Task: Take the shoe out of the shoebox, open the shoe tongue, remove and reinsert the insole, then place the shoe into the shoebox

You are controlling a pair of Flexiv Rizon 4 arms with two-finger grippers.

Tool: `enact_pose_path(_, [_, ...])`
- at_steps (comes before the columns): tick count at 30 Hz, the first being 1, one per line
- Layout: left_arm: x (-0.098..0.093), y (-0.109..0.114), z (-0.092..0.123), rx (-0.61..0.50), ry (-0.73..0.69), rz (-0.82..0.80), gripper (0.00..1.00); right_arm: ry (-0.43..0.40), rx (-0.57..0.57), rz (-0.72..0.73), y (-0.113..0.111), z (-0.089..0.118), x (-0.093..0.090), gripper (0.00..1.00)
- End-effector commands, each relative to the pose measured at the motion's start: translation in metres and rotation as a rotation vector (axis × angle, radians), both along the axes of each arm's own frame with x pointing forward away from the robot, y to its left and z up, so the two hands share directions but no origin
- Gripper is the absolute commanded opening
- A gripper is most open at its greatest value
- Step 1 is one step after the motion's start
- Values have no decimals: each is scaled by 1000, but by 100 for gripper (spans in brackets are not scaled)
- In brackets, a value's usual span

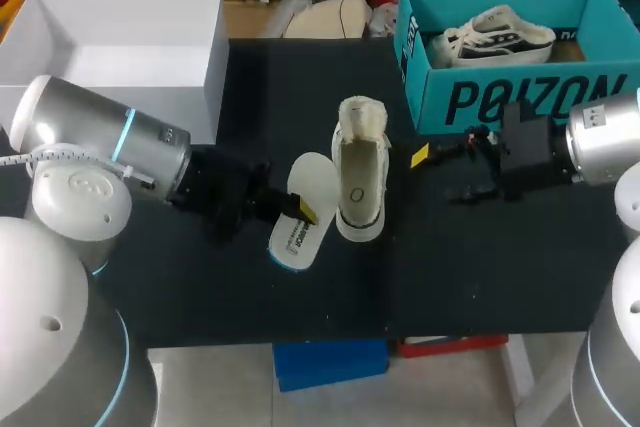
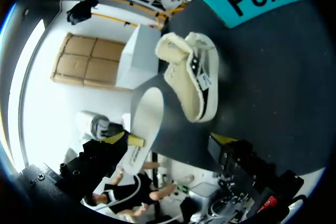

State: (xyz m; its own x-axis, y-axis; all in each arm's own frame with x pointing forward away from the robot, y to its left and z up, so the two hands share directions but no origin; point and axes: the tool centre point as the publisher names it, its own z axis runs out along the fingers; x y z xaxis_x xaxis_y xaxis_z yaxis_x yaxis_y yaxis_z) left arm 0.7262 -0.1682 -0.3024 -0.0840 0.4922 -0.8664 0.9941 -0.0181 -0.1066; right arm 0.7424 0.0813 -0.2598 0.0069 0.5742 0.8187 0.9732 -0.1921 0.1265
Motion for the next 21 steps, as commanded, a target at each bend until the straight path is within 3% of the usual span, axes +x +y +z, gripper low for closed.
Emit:
enact_pose_path(1, [0,-1,2,78,-1,-8,0,1,-1,1,0,0,1,100])
enact_pose_path(5, [0,-1,2,78,-1,-8,0,4,-11,9,0,0,2,100])
enact_pose_path(8, [-8,2,-1,146,78,-58,0,-1,-28,3,-5,0,0,100])
enact_pose_path(10, [-13,-1,-2,135,122,-78,0,-7,-41,3,-10,1,-3,100])
enact_pose_path(21, [-27,-19,0,139,169,-152,0,2,-75,-48,-40,10,-41,100])
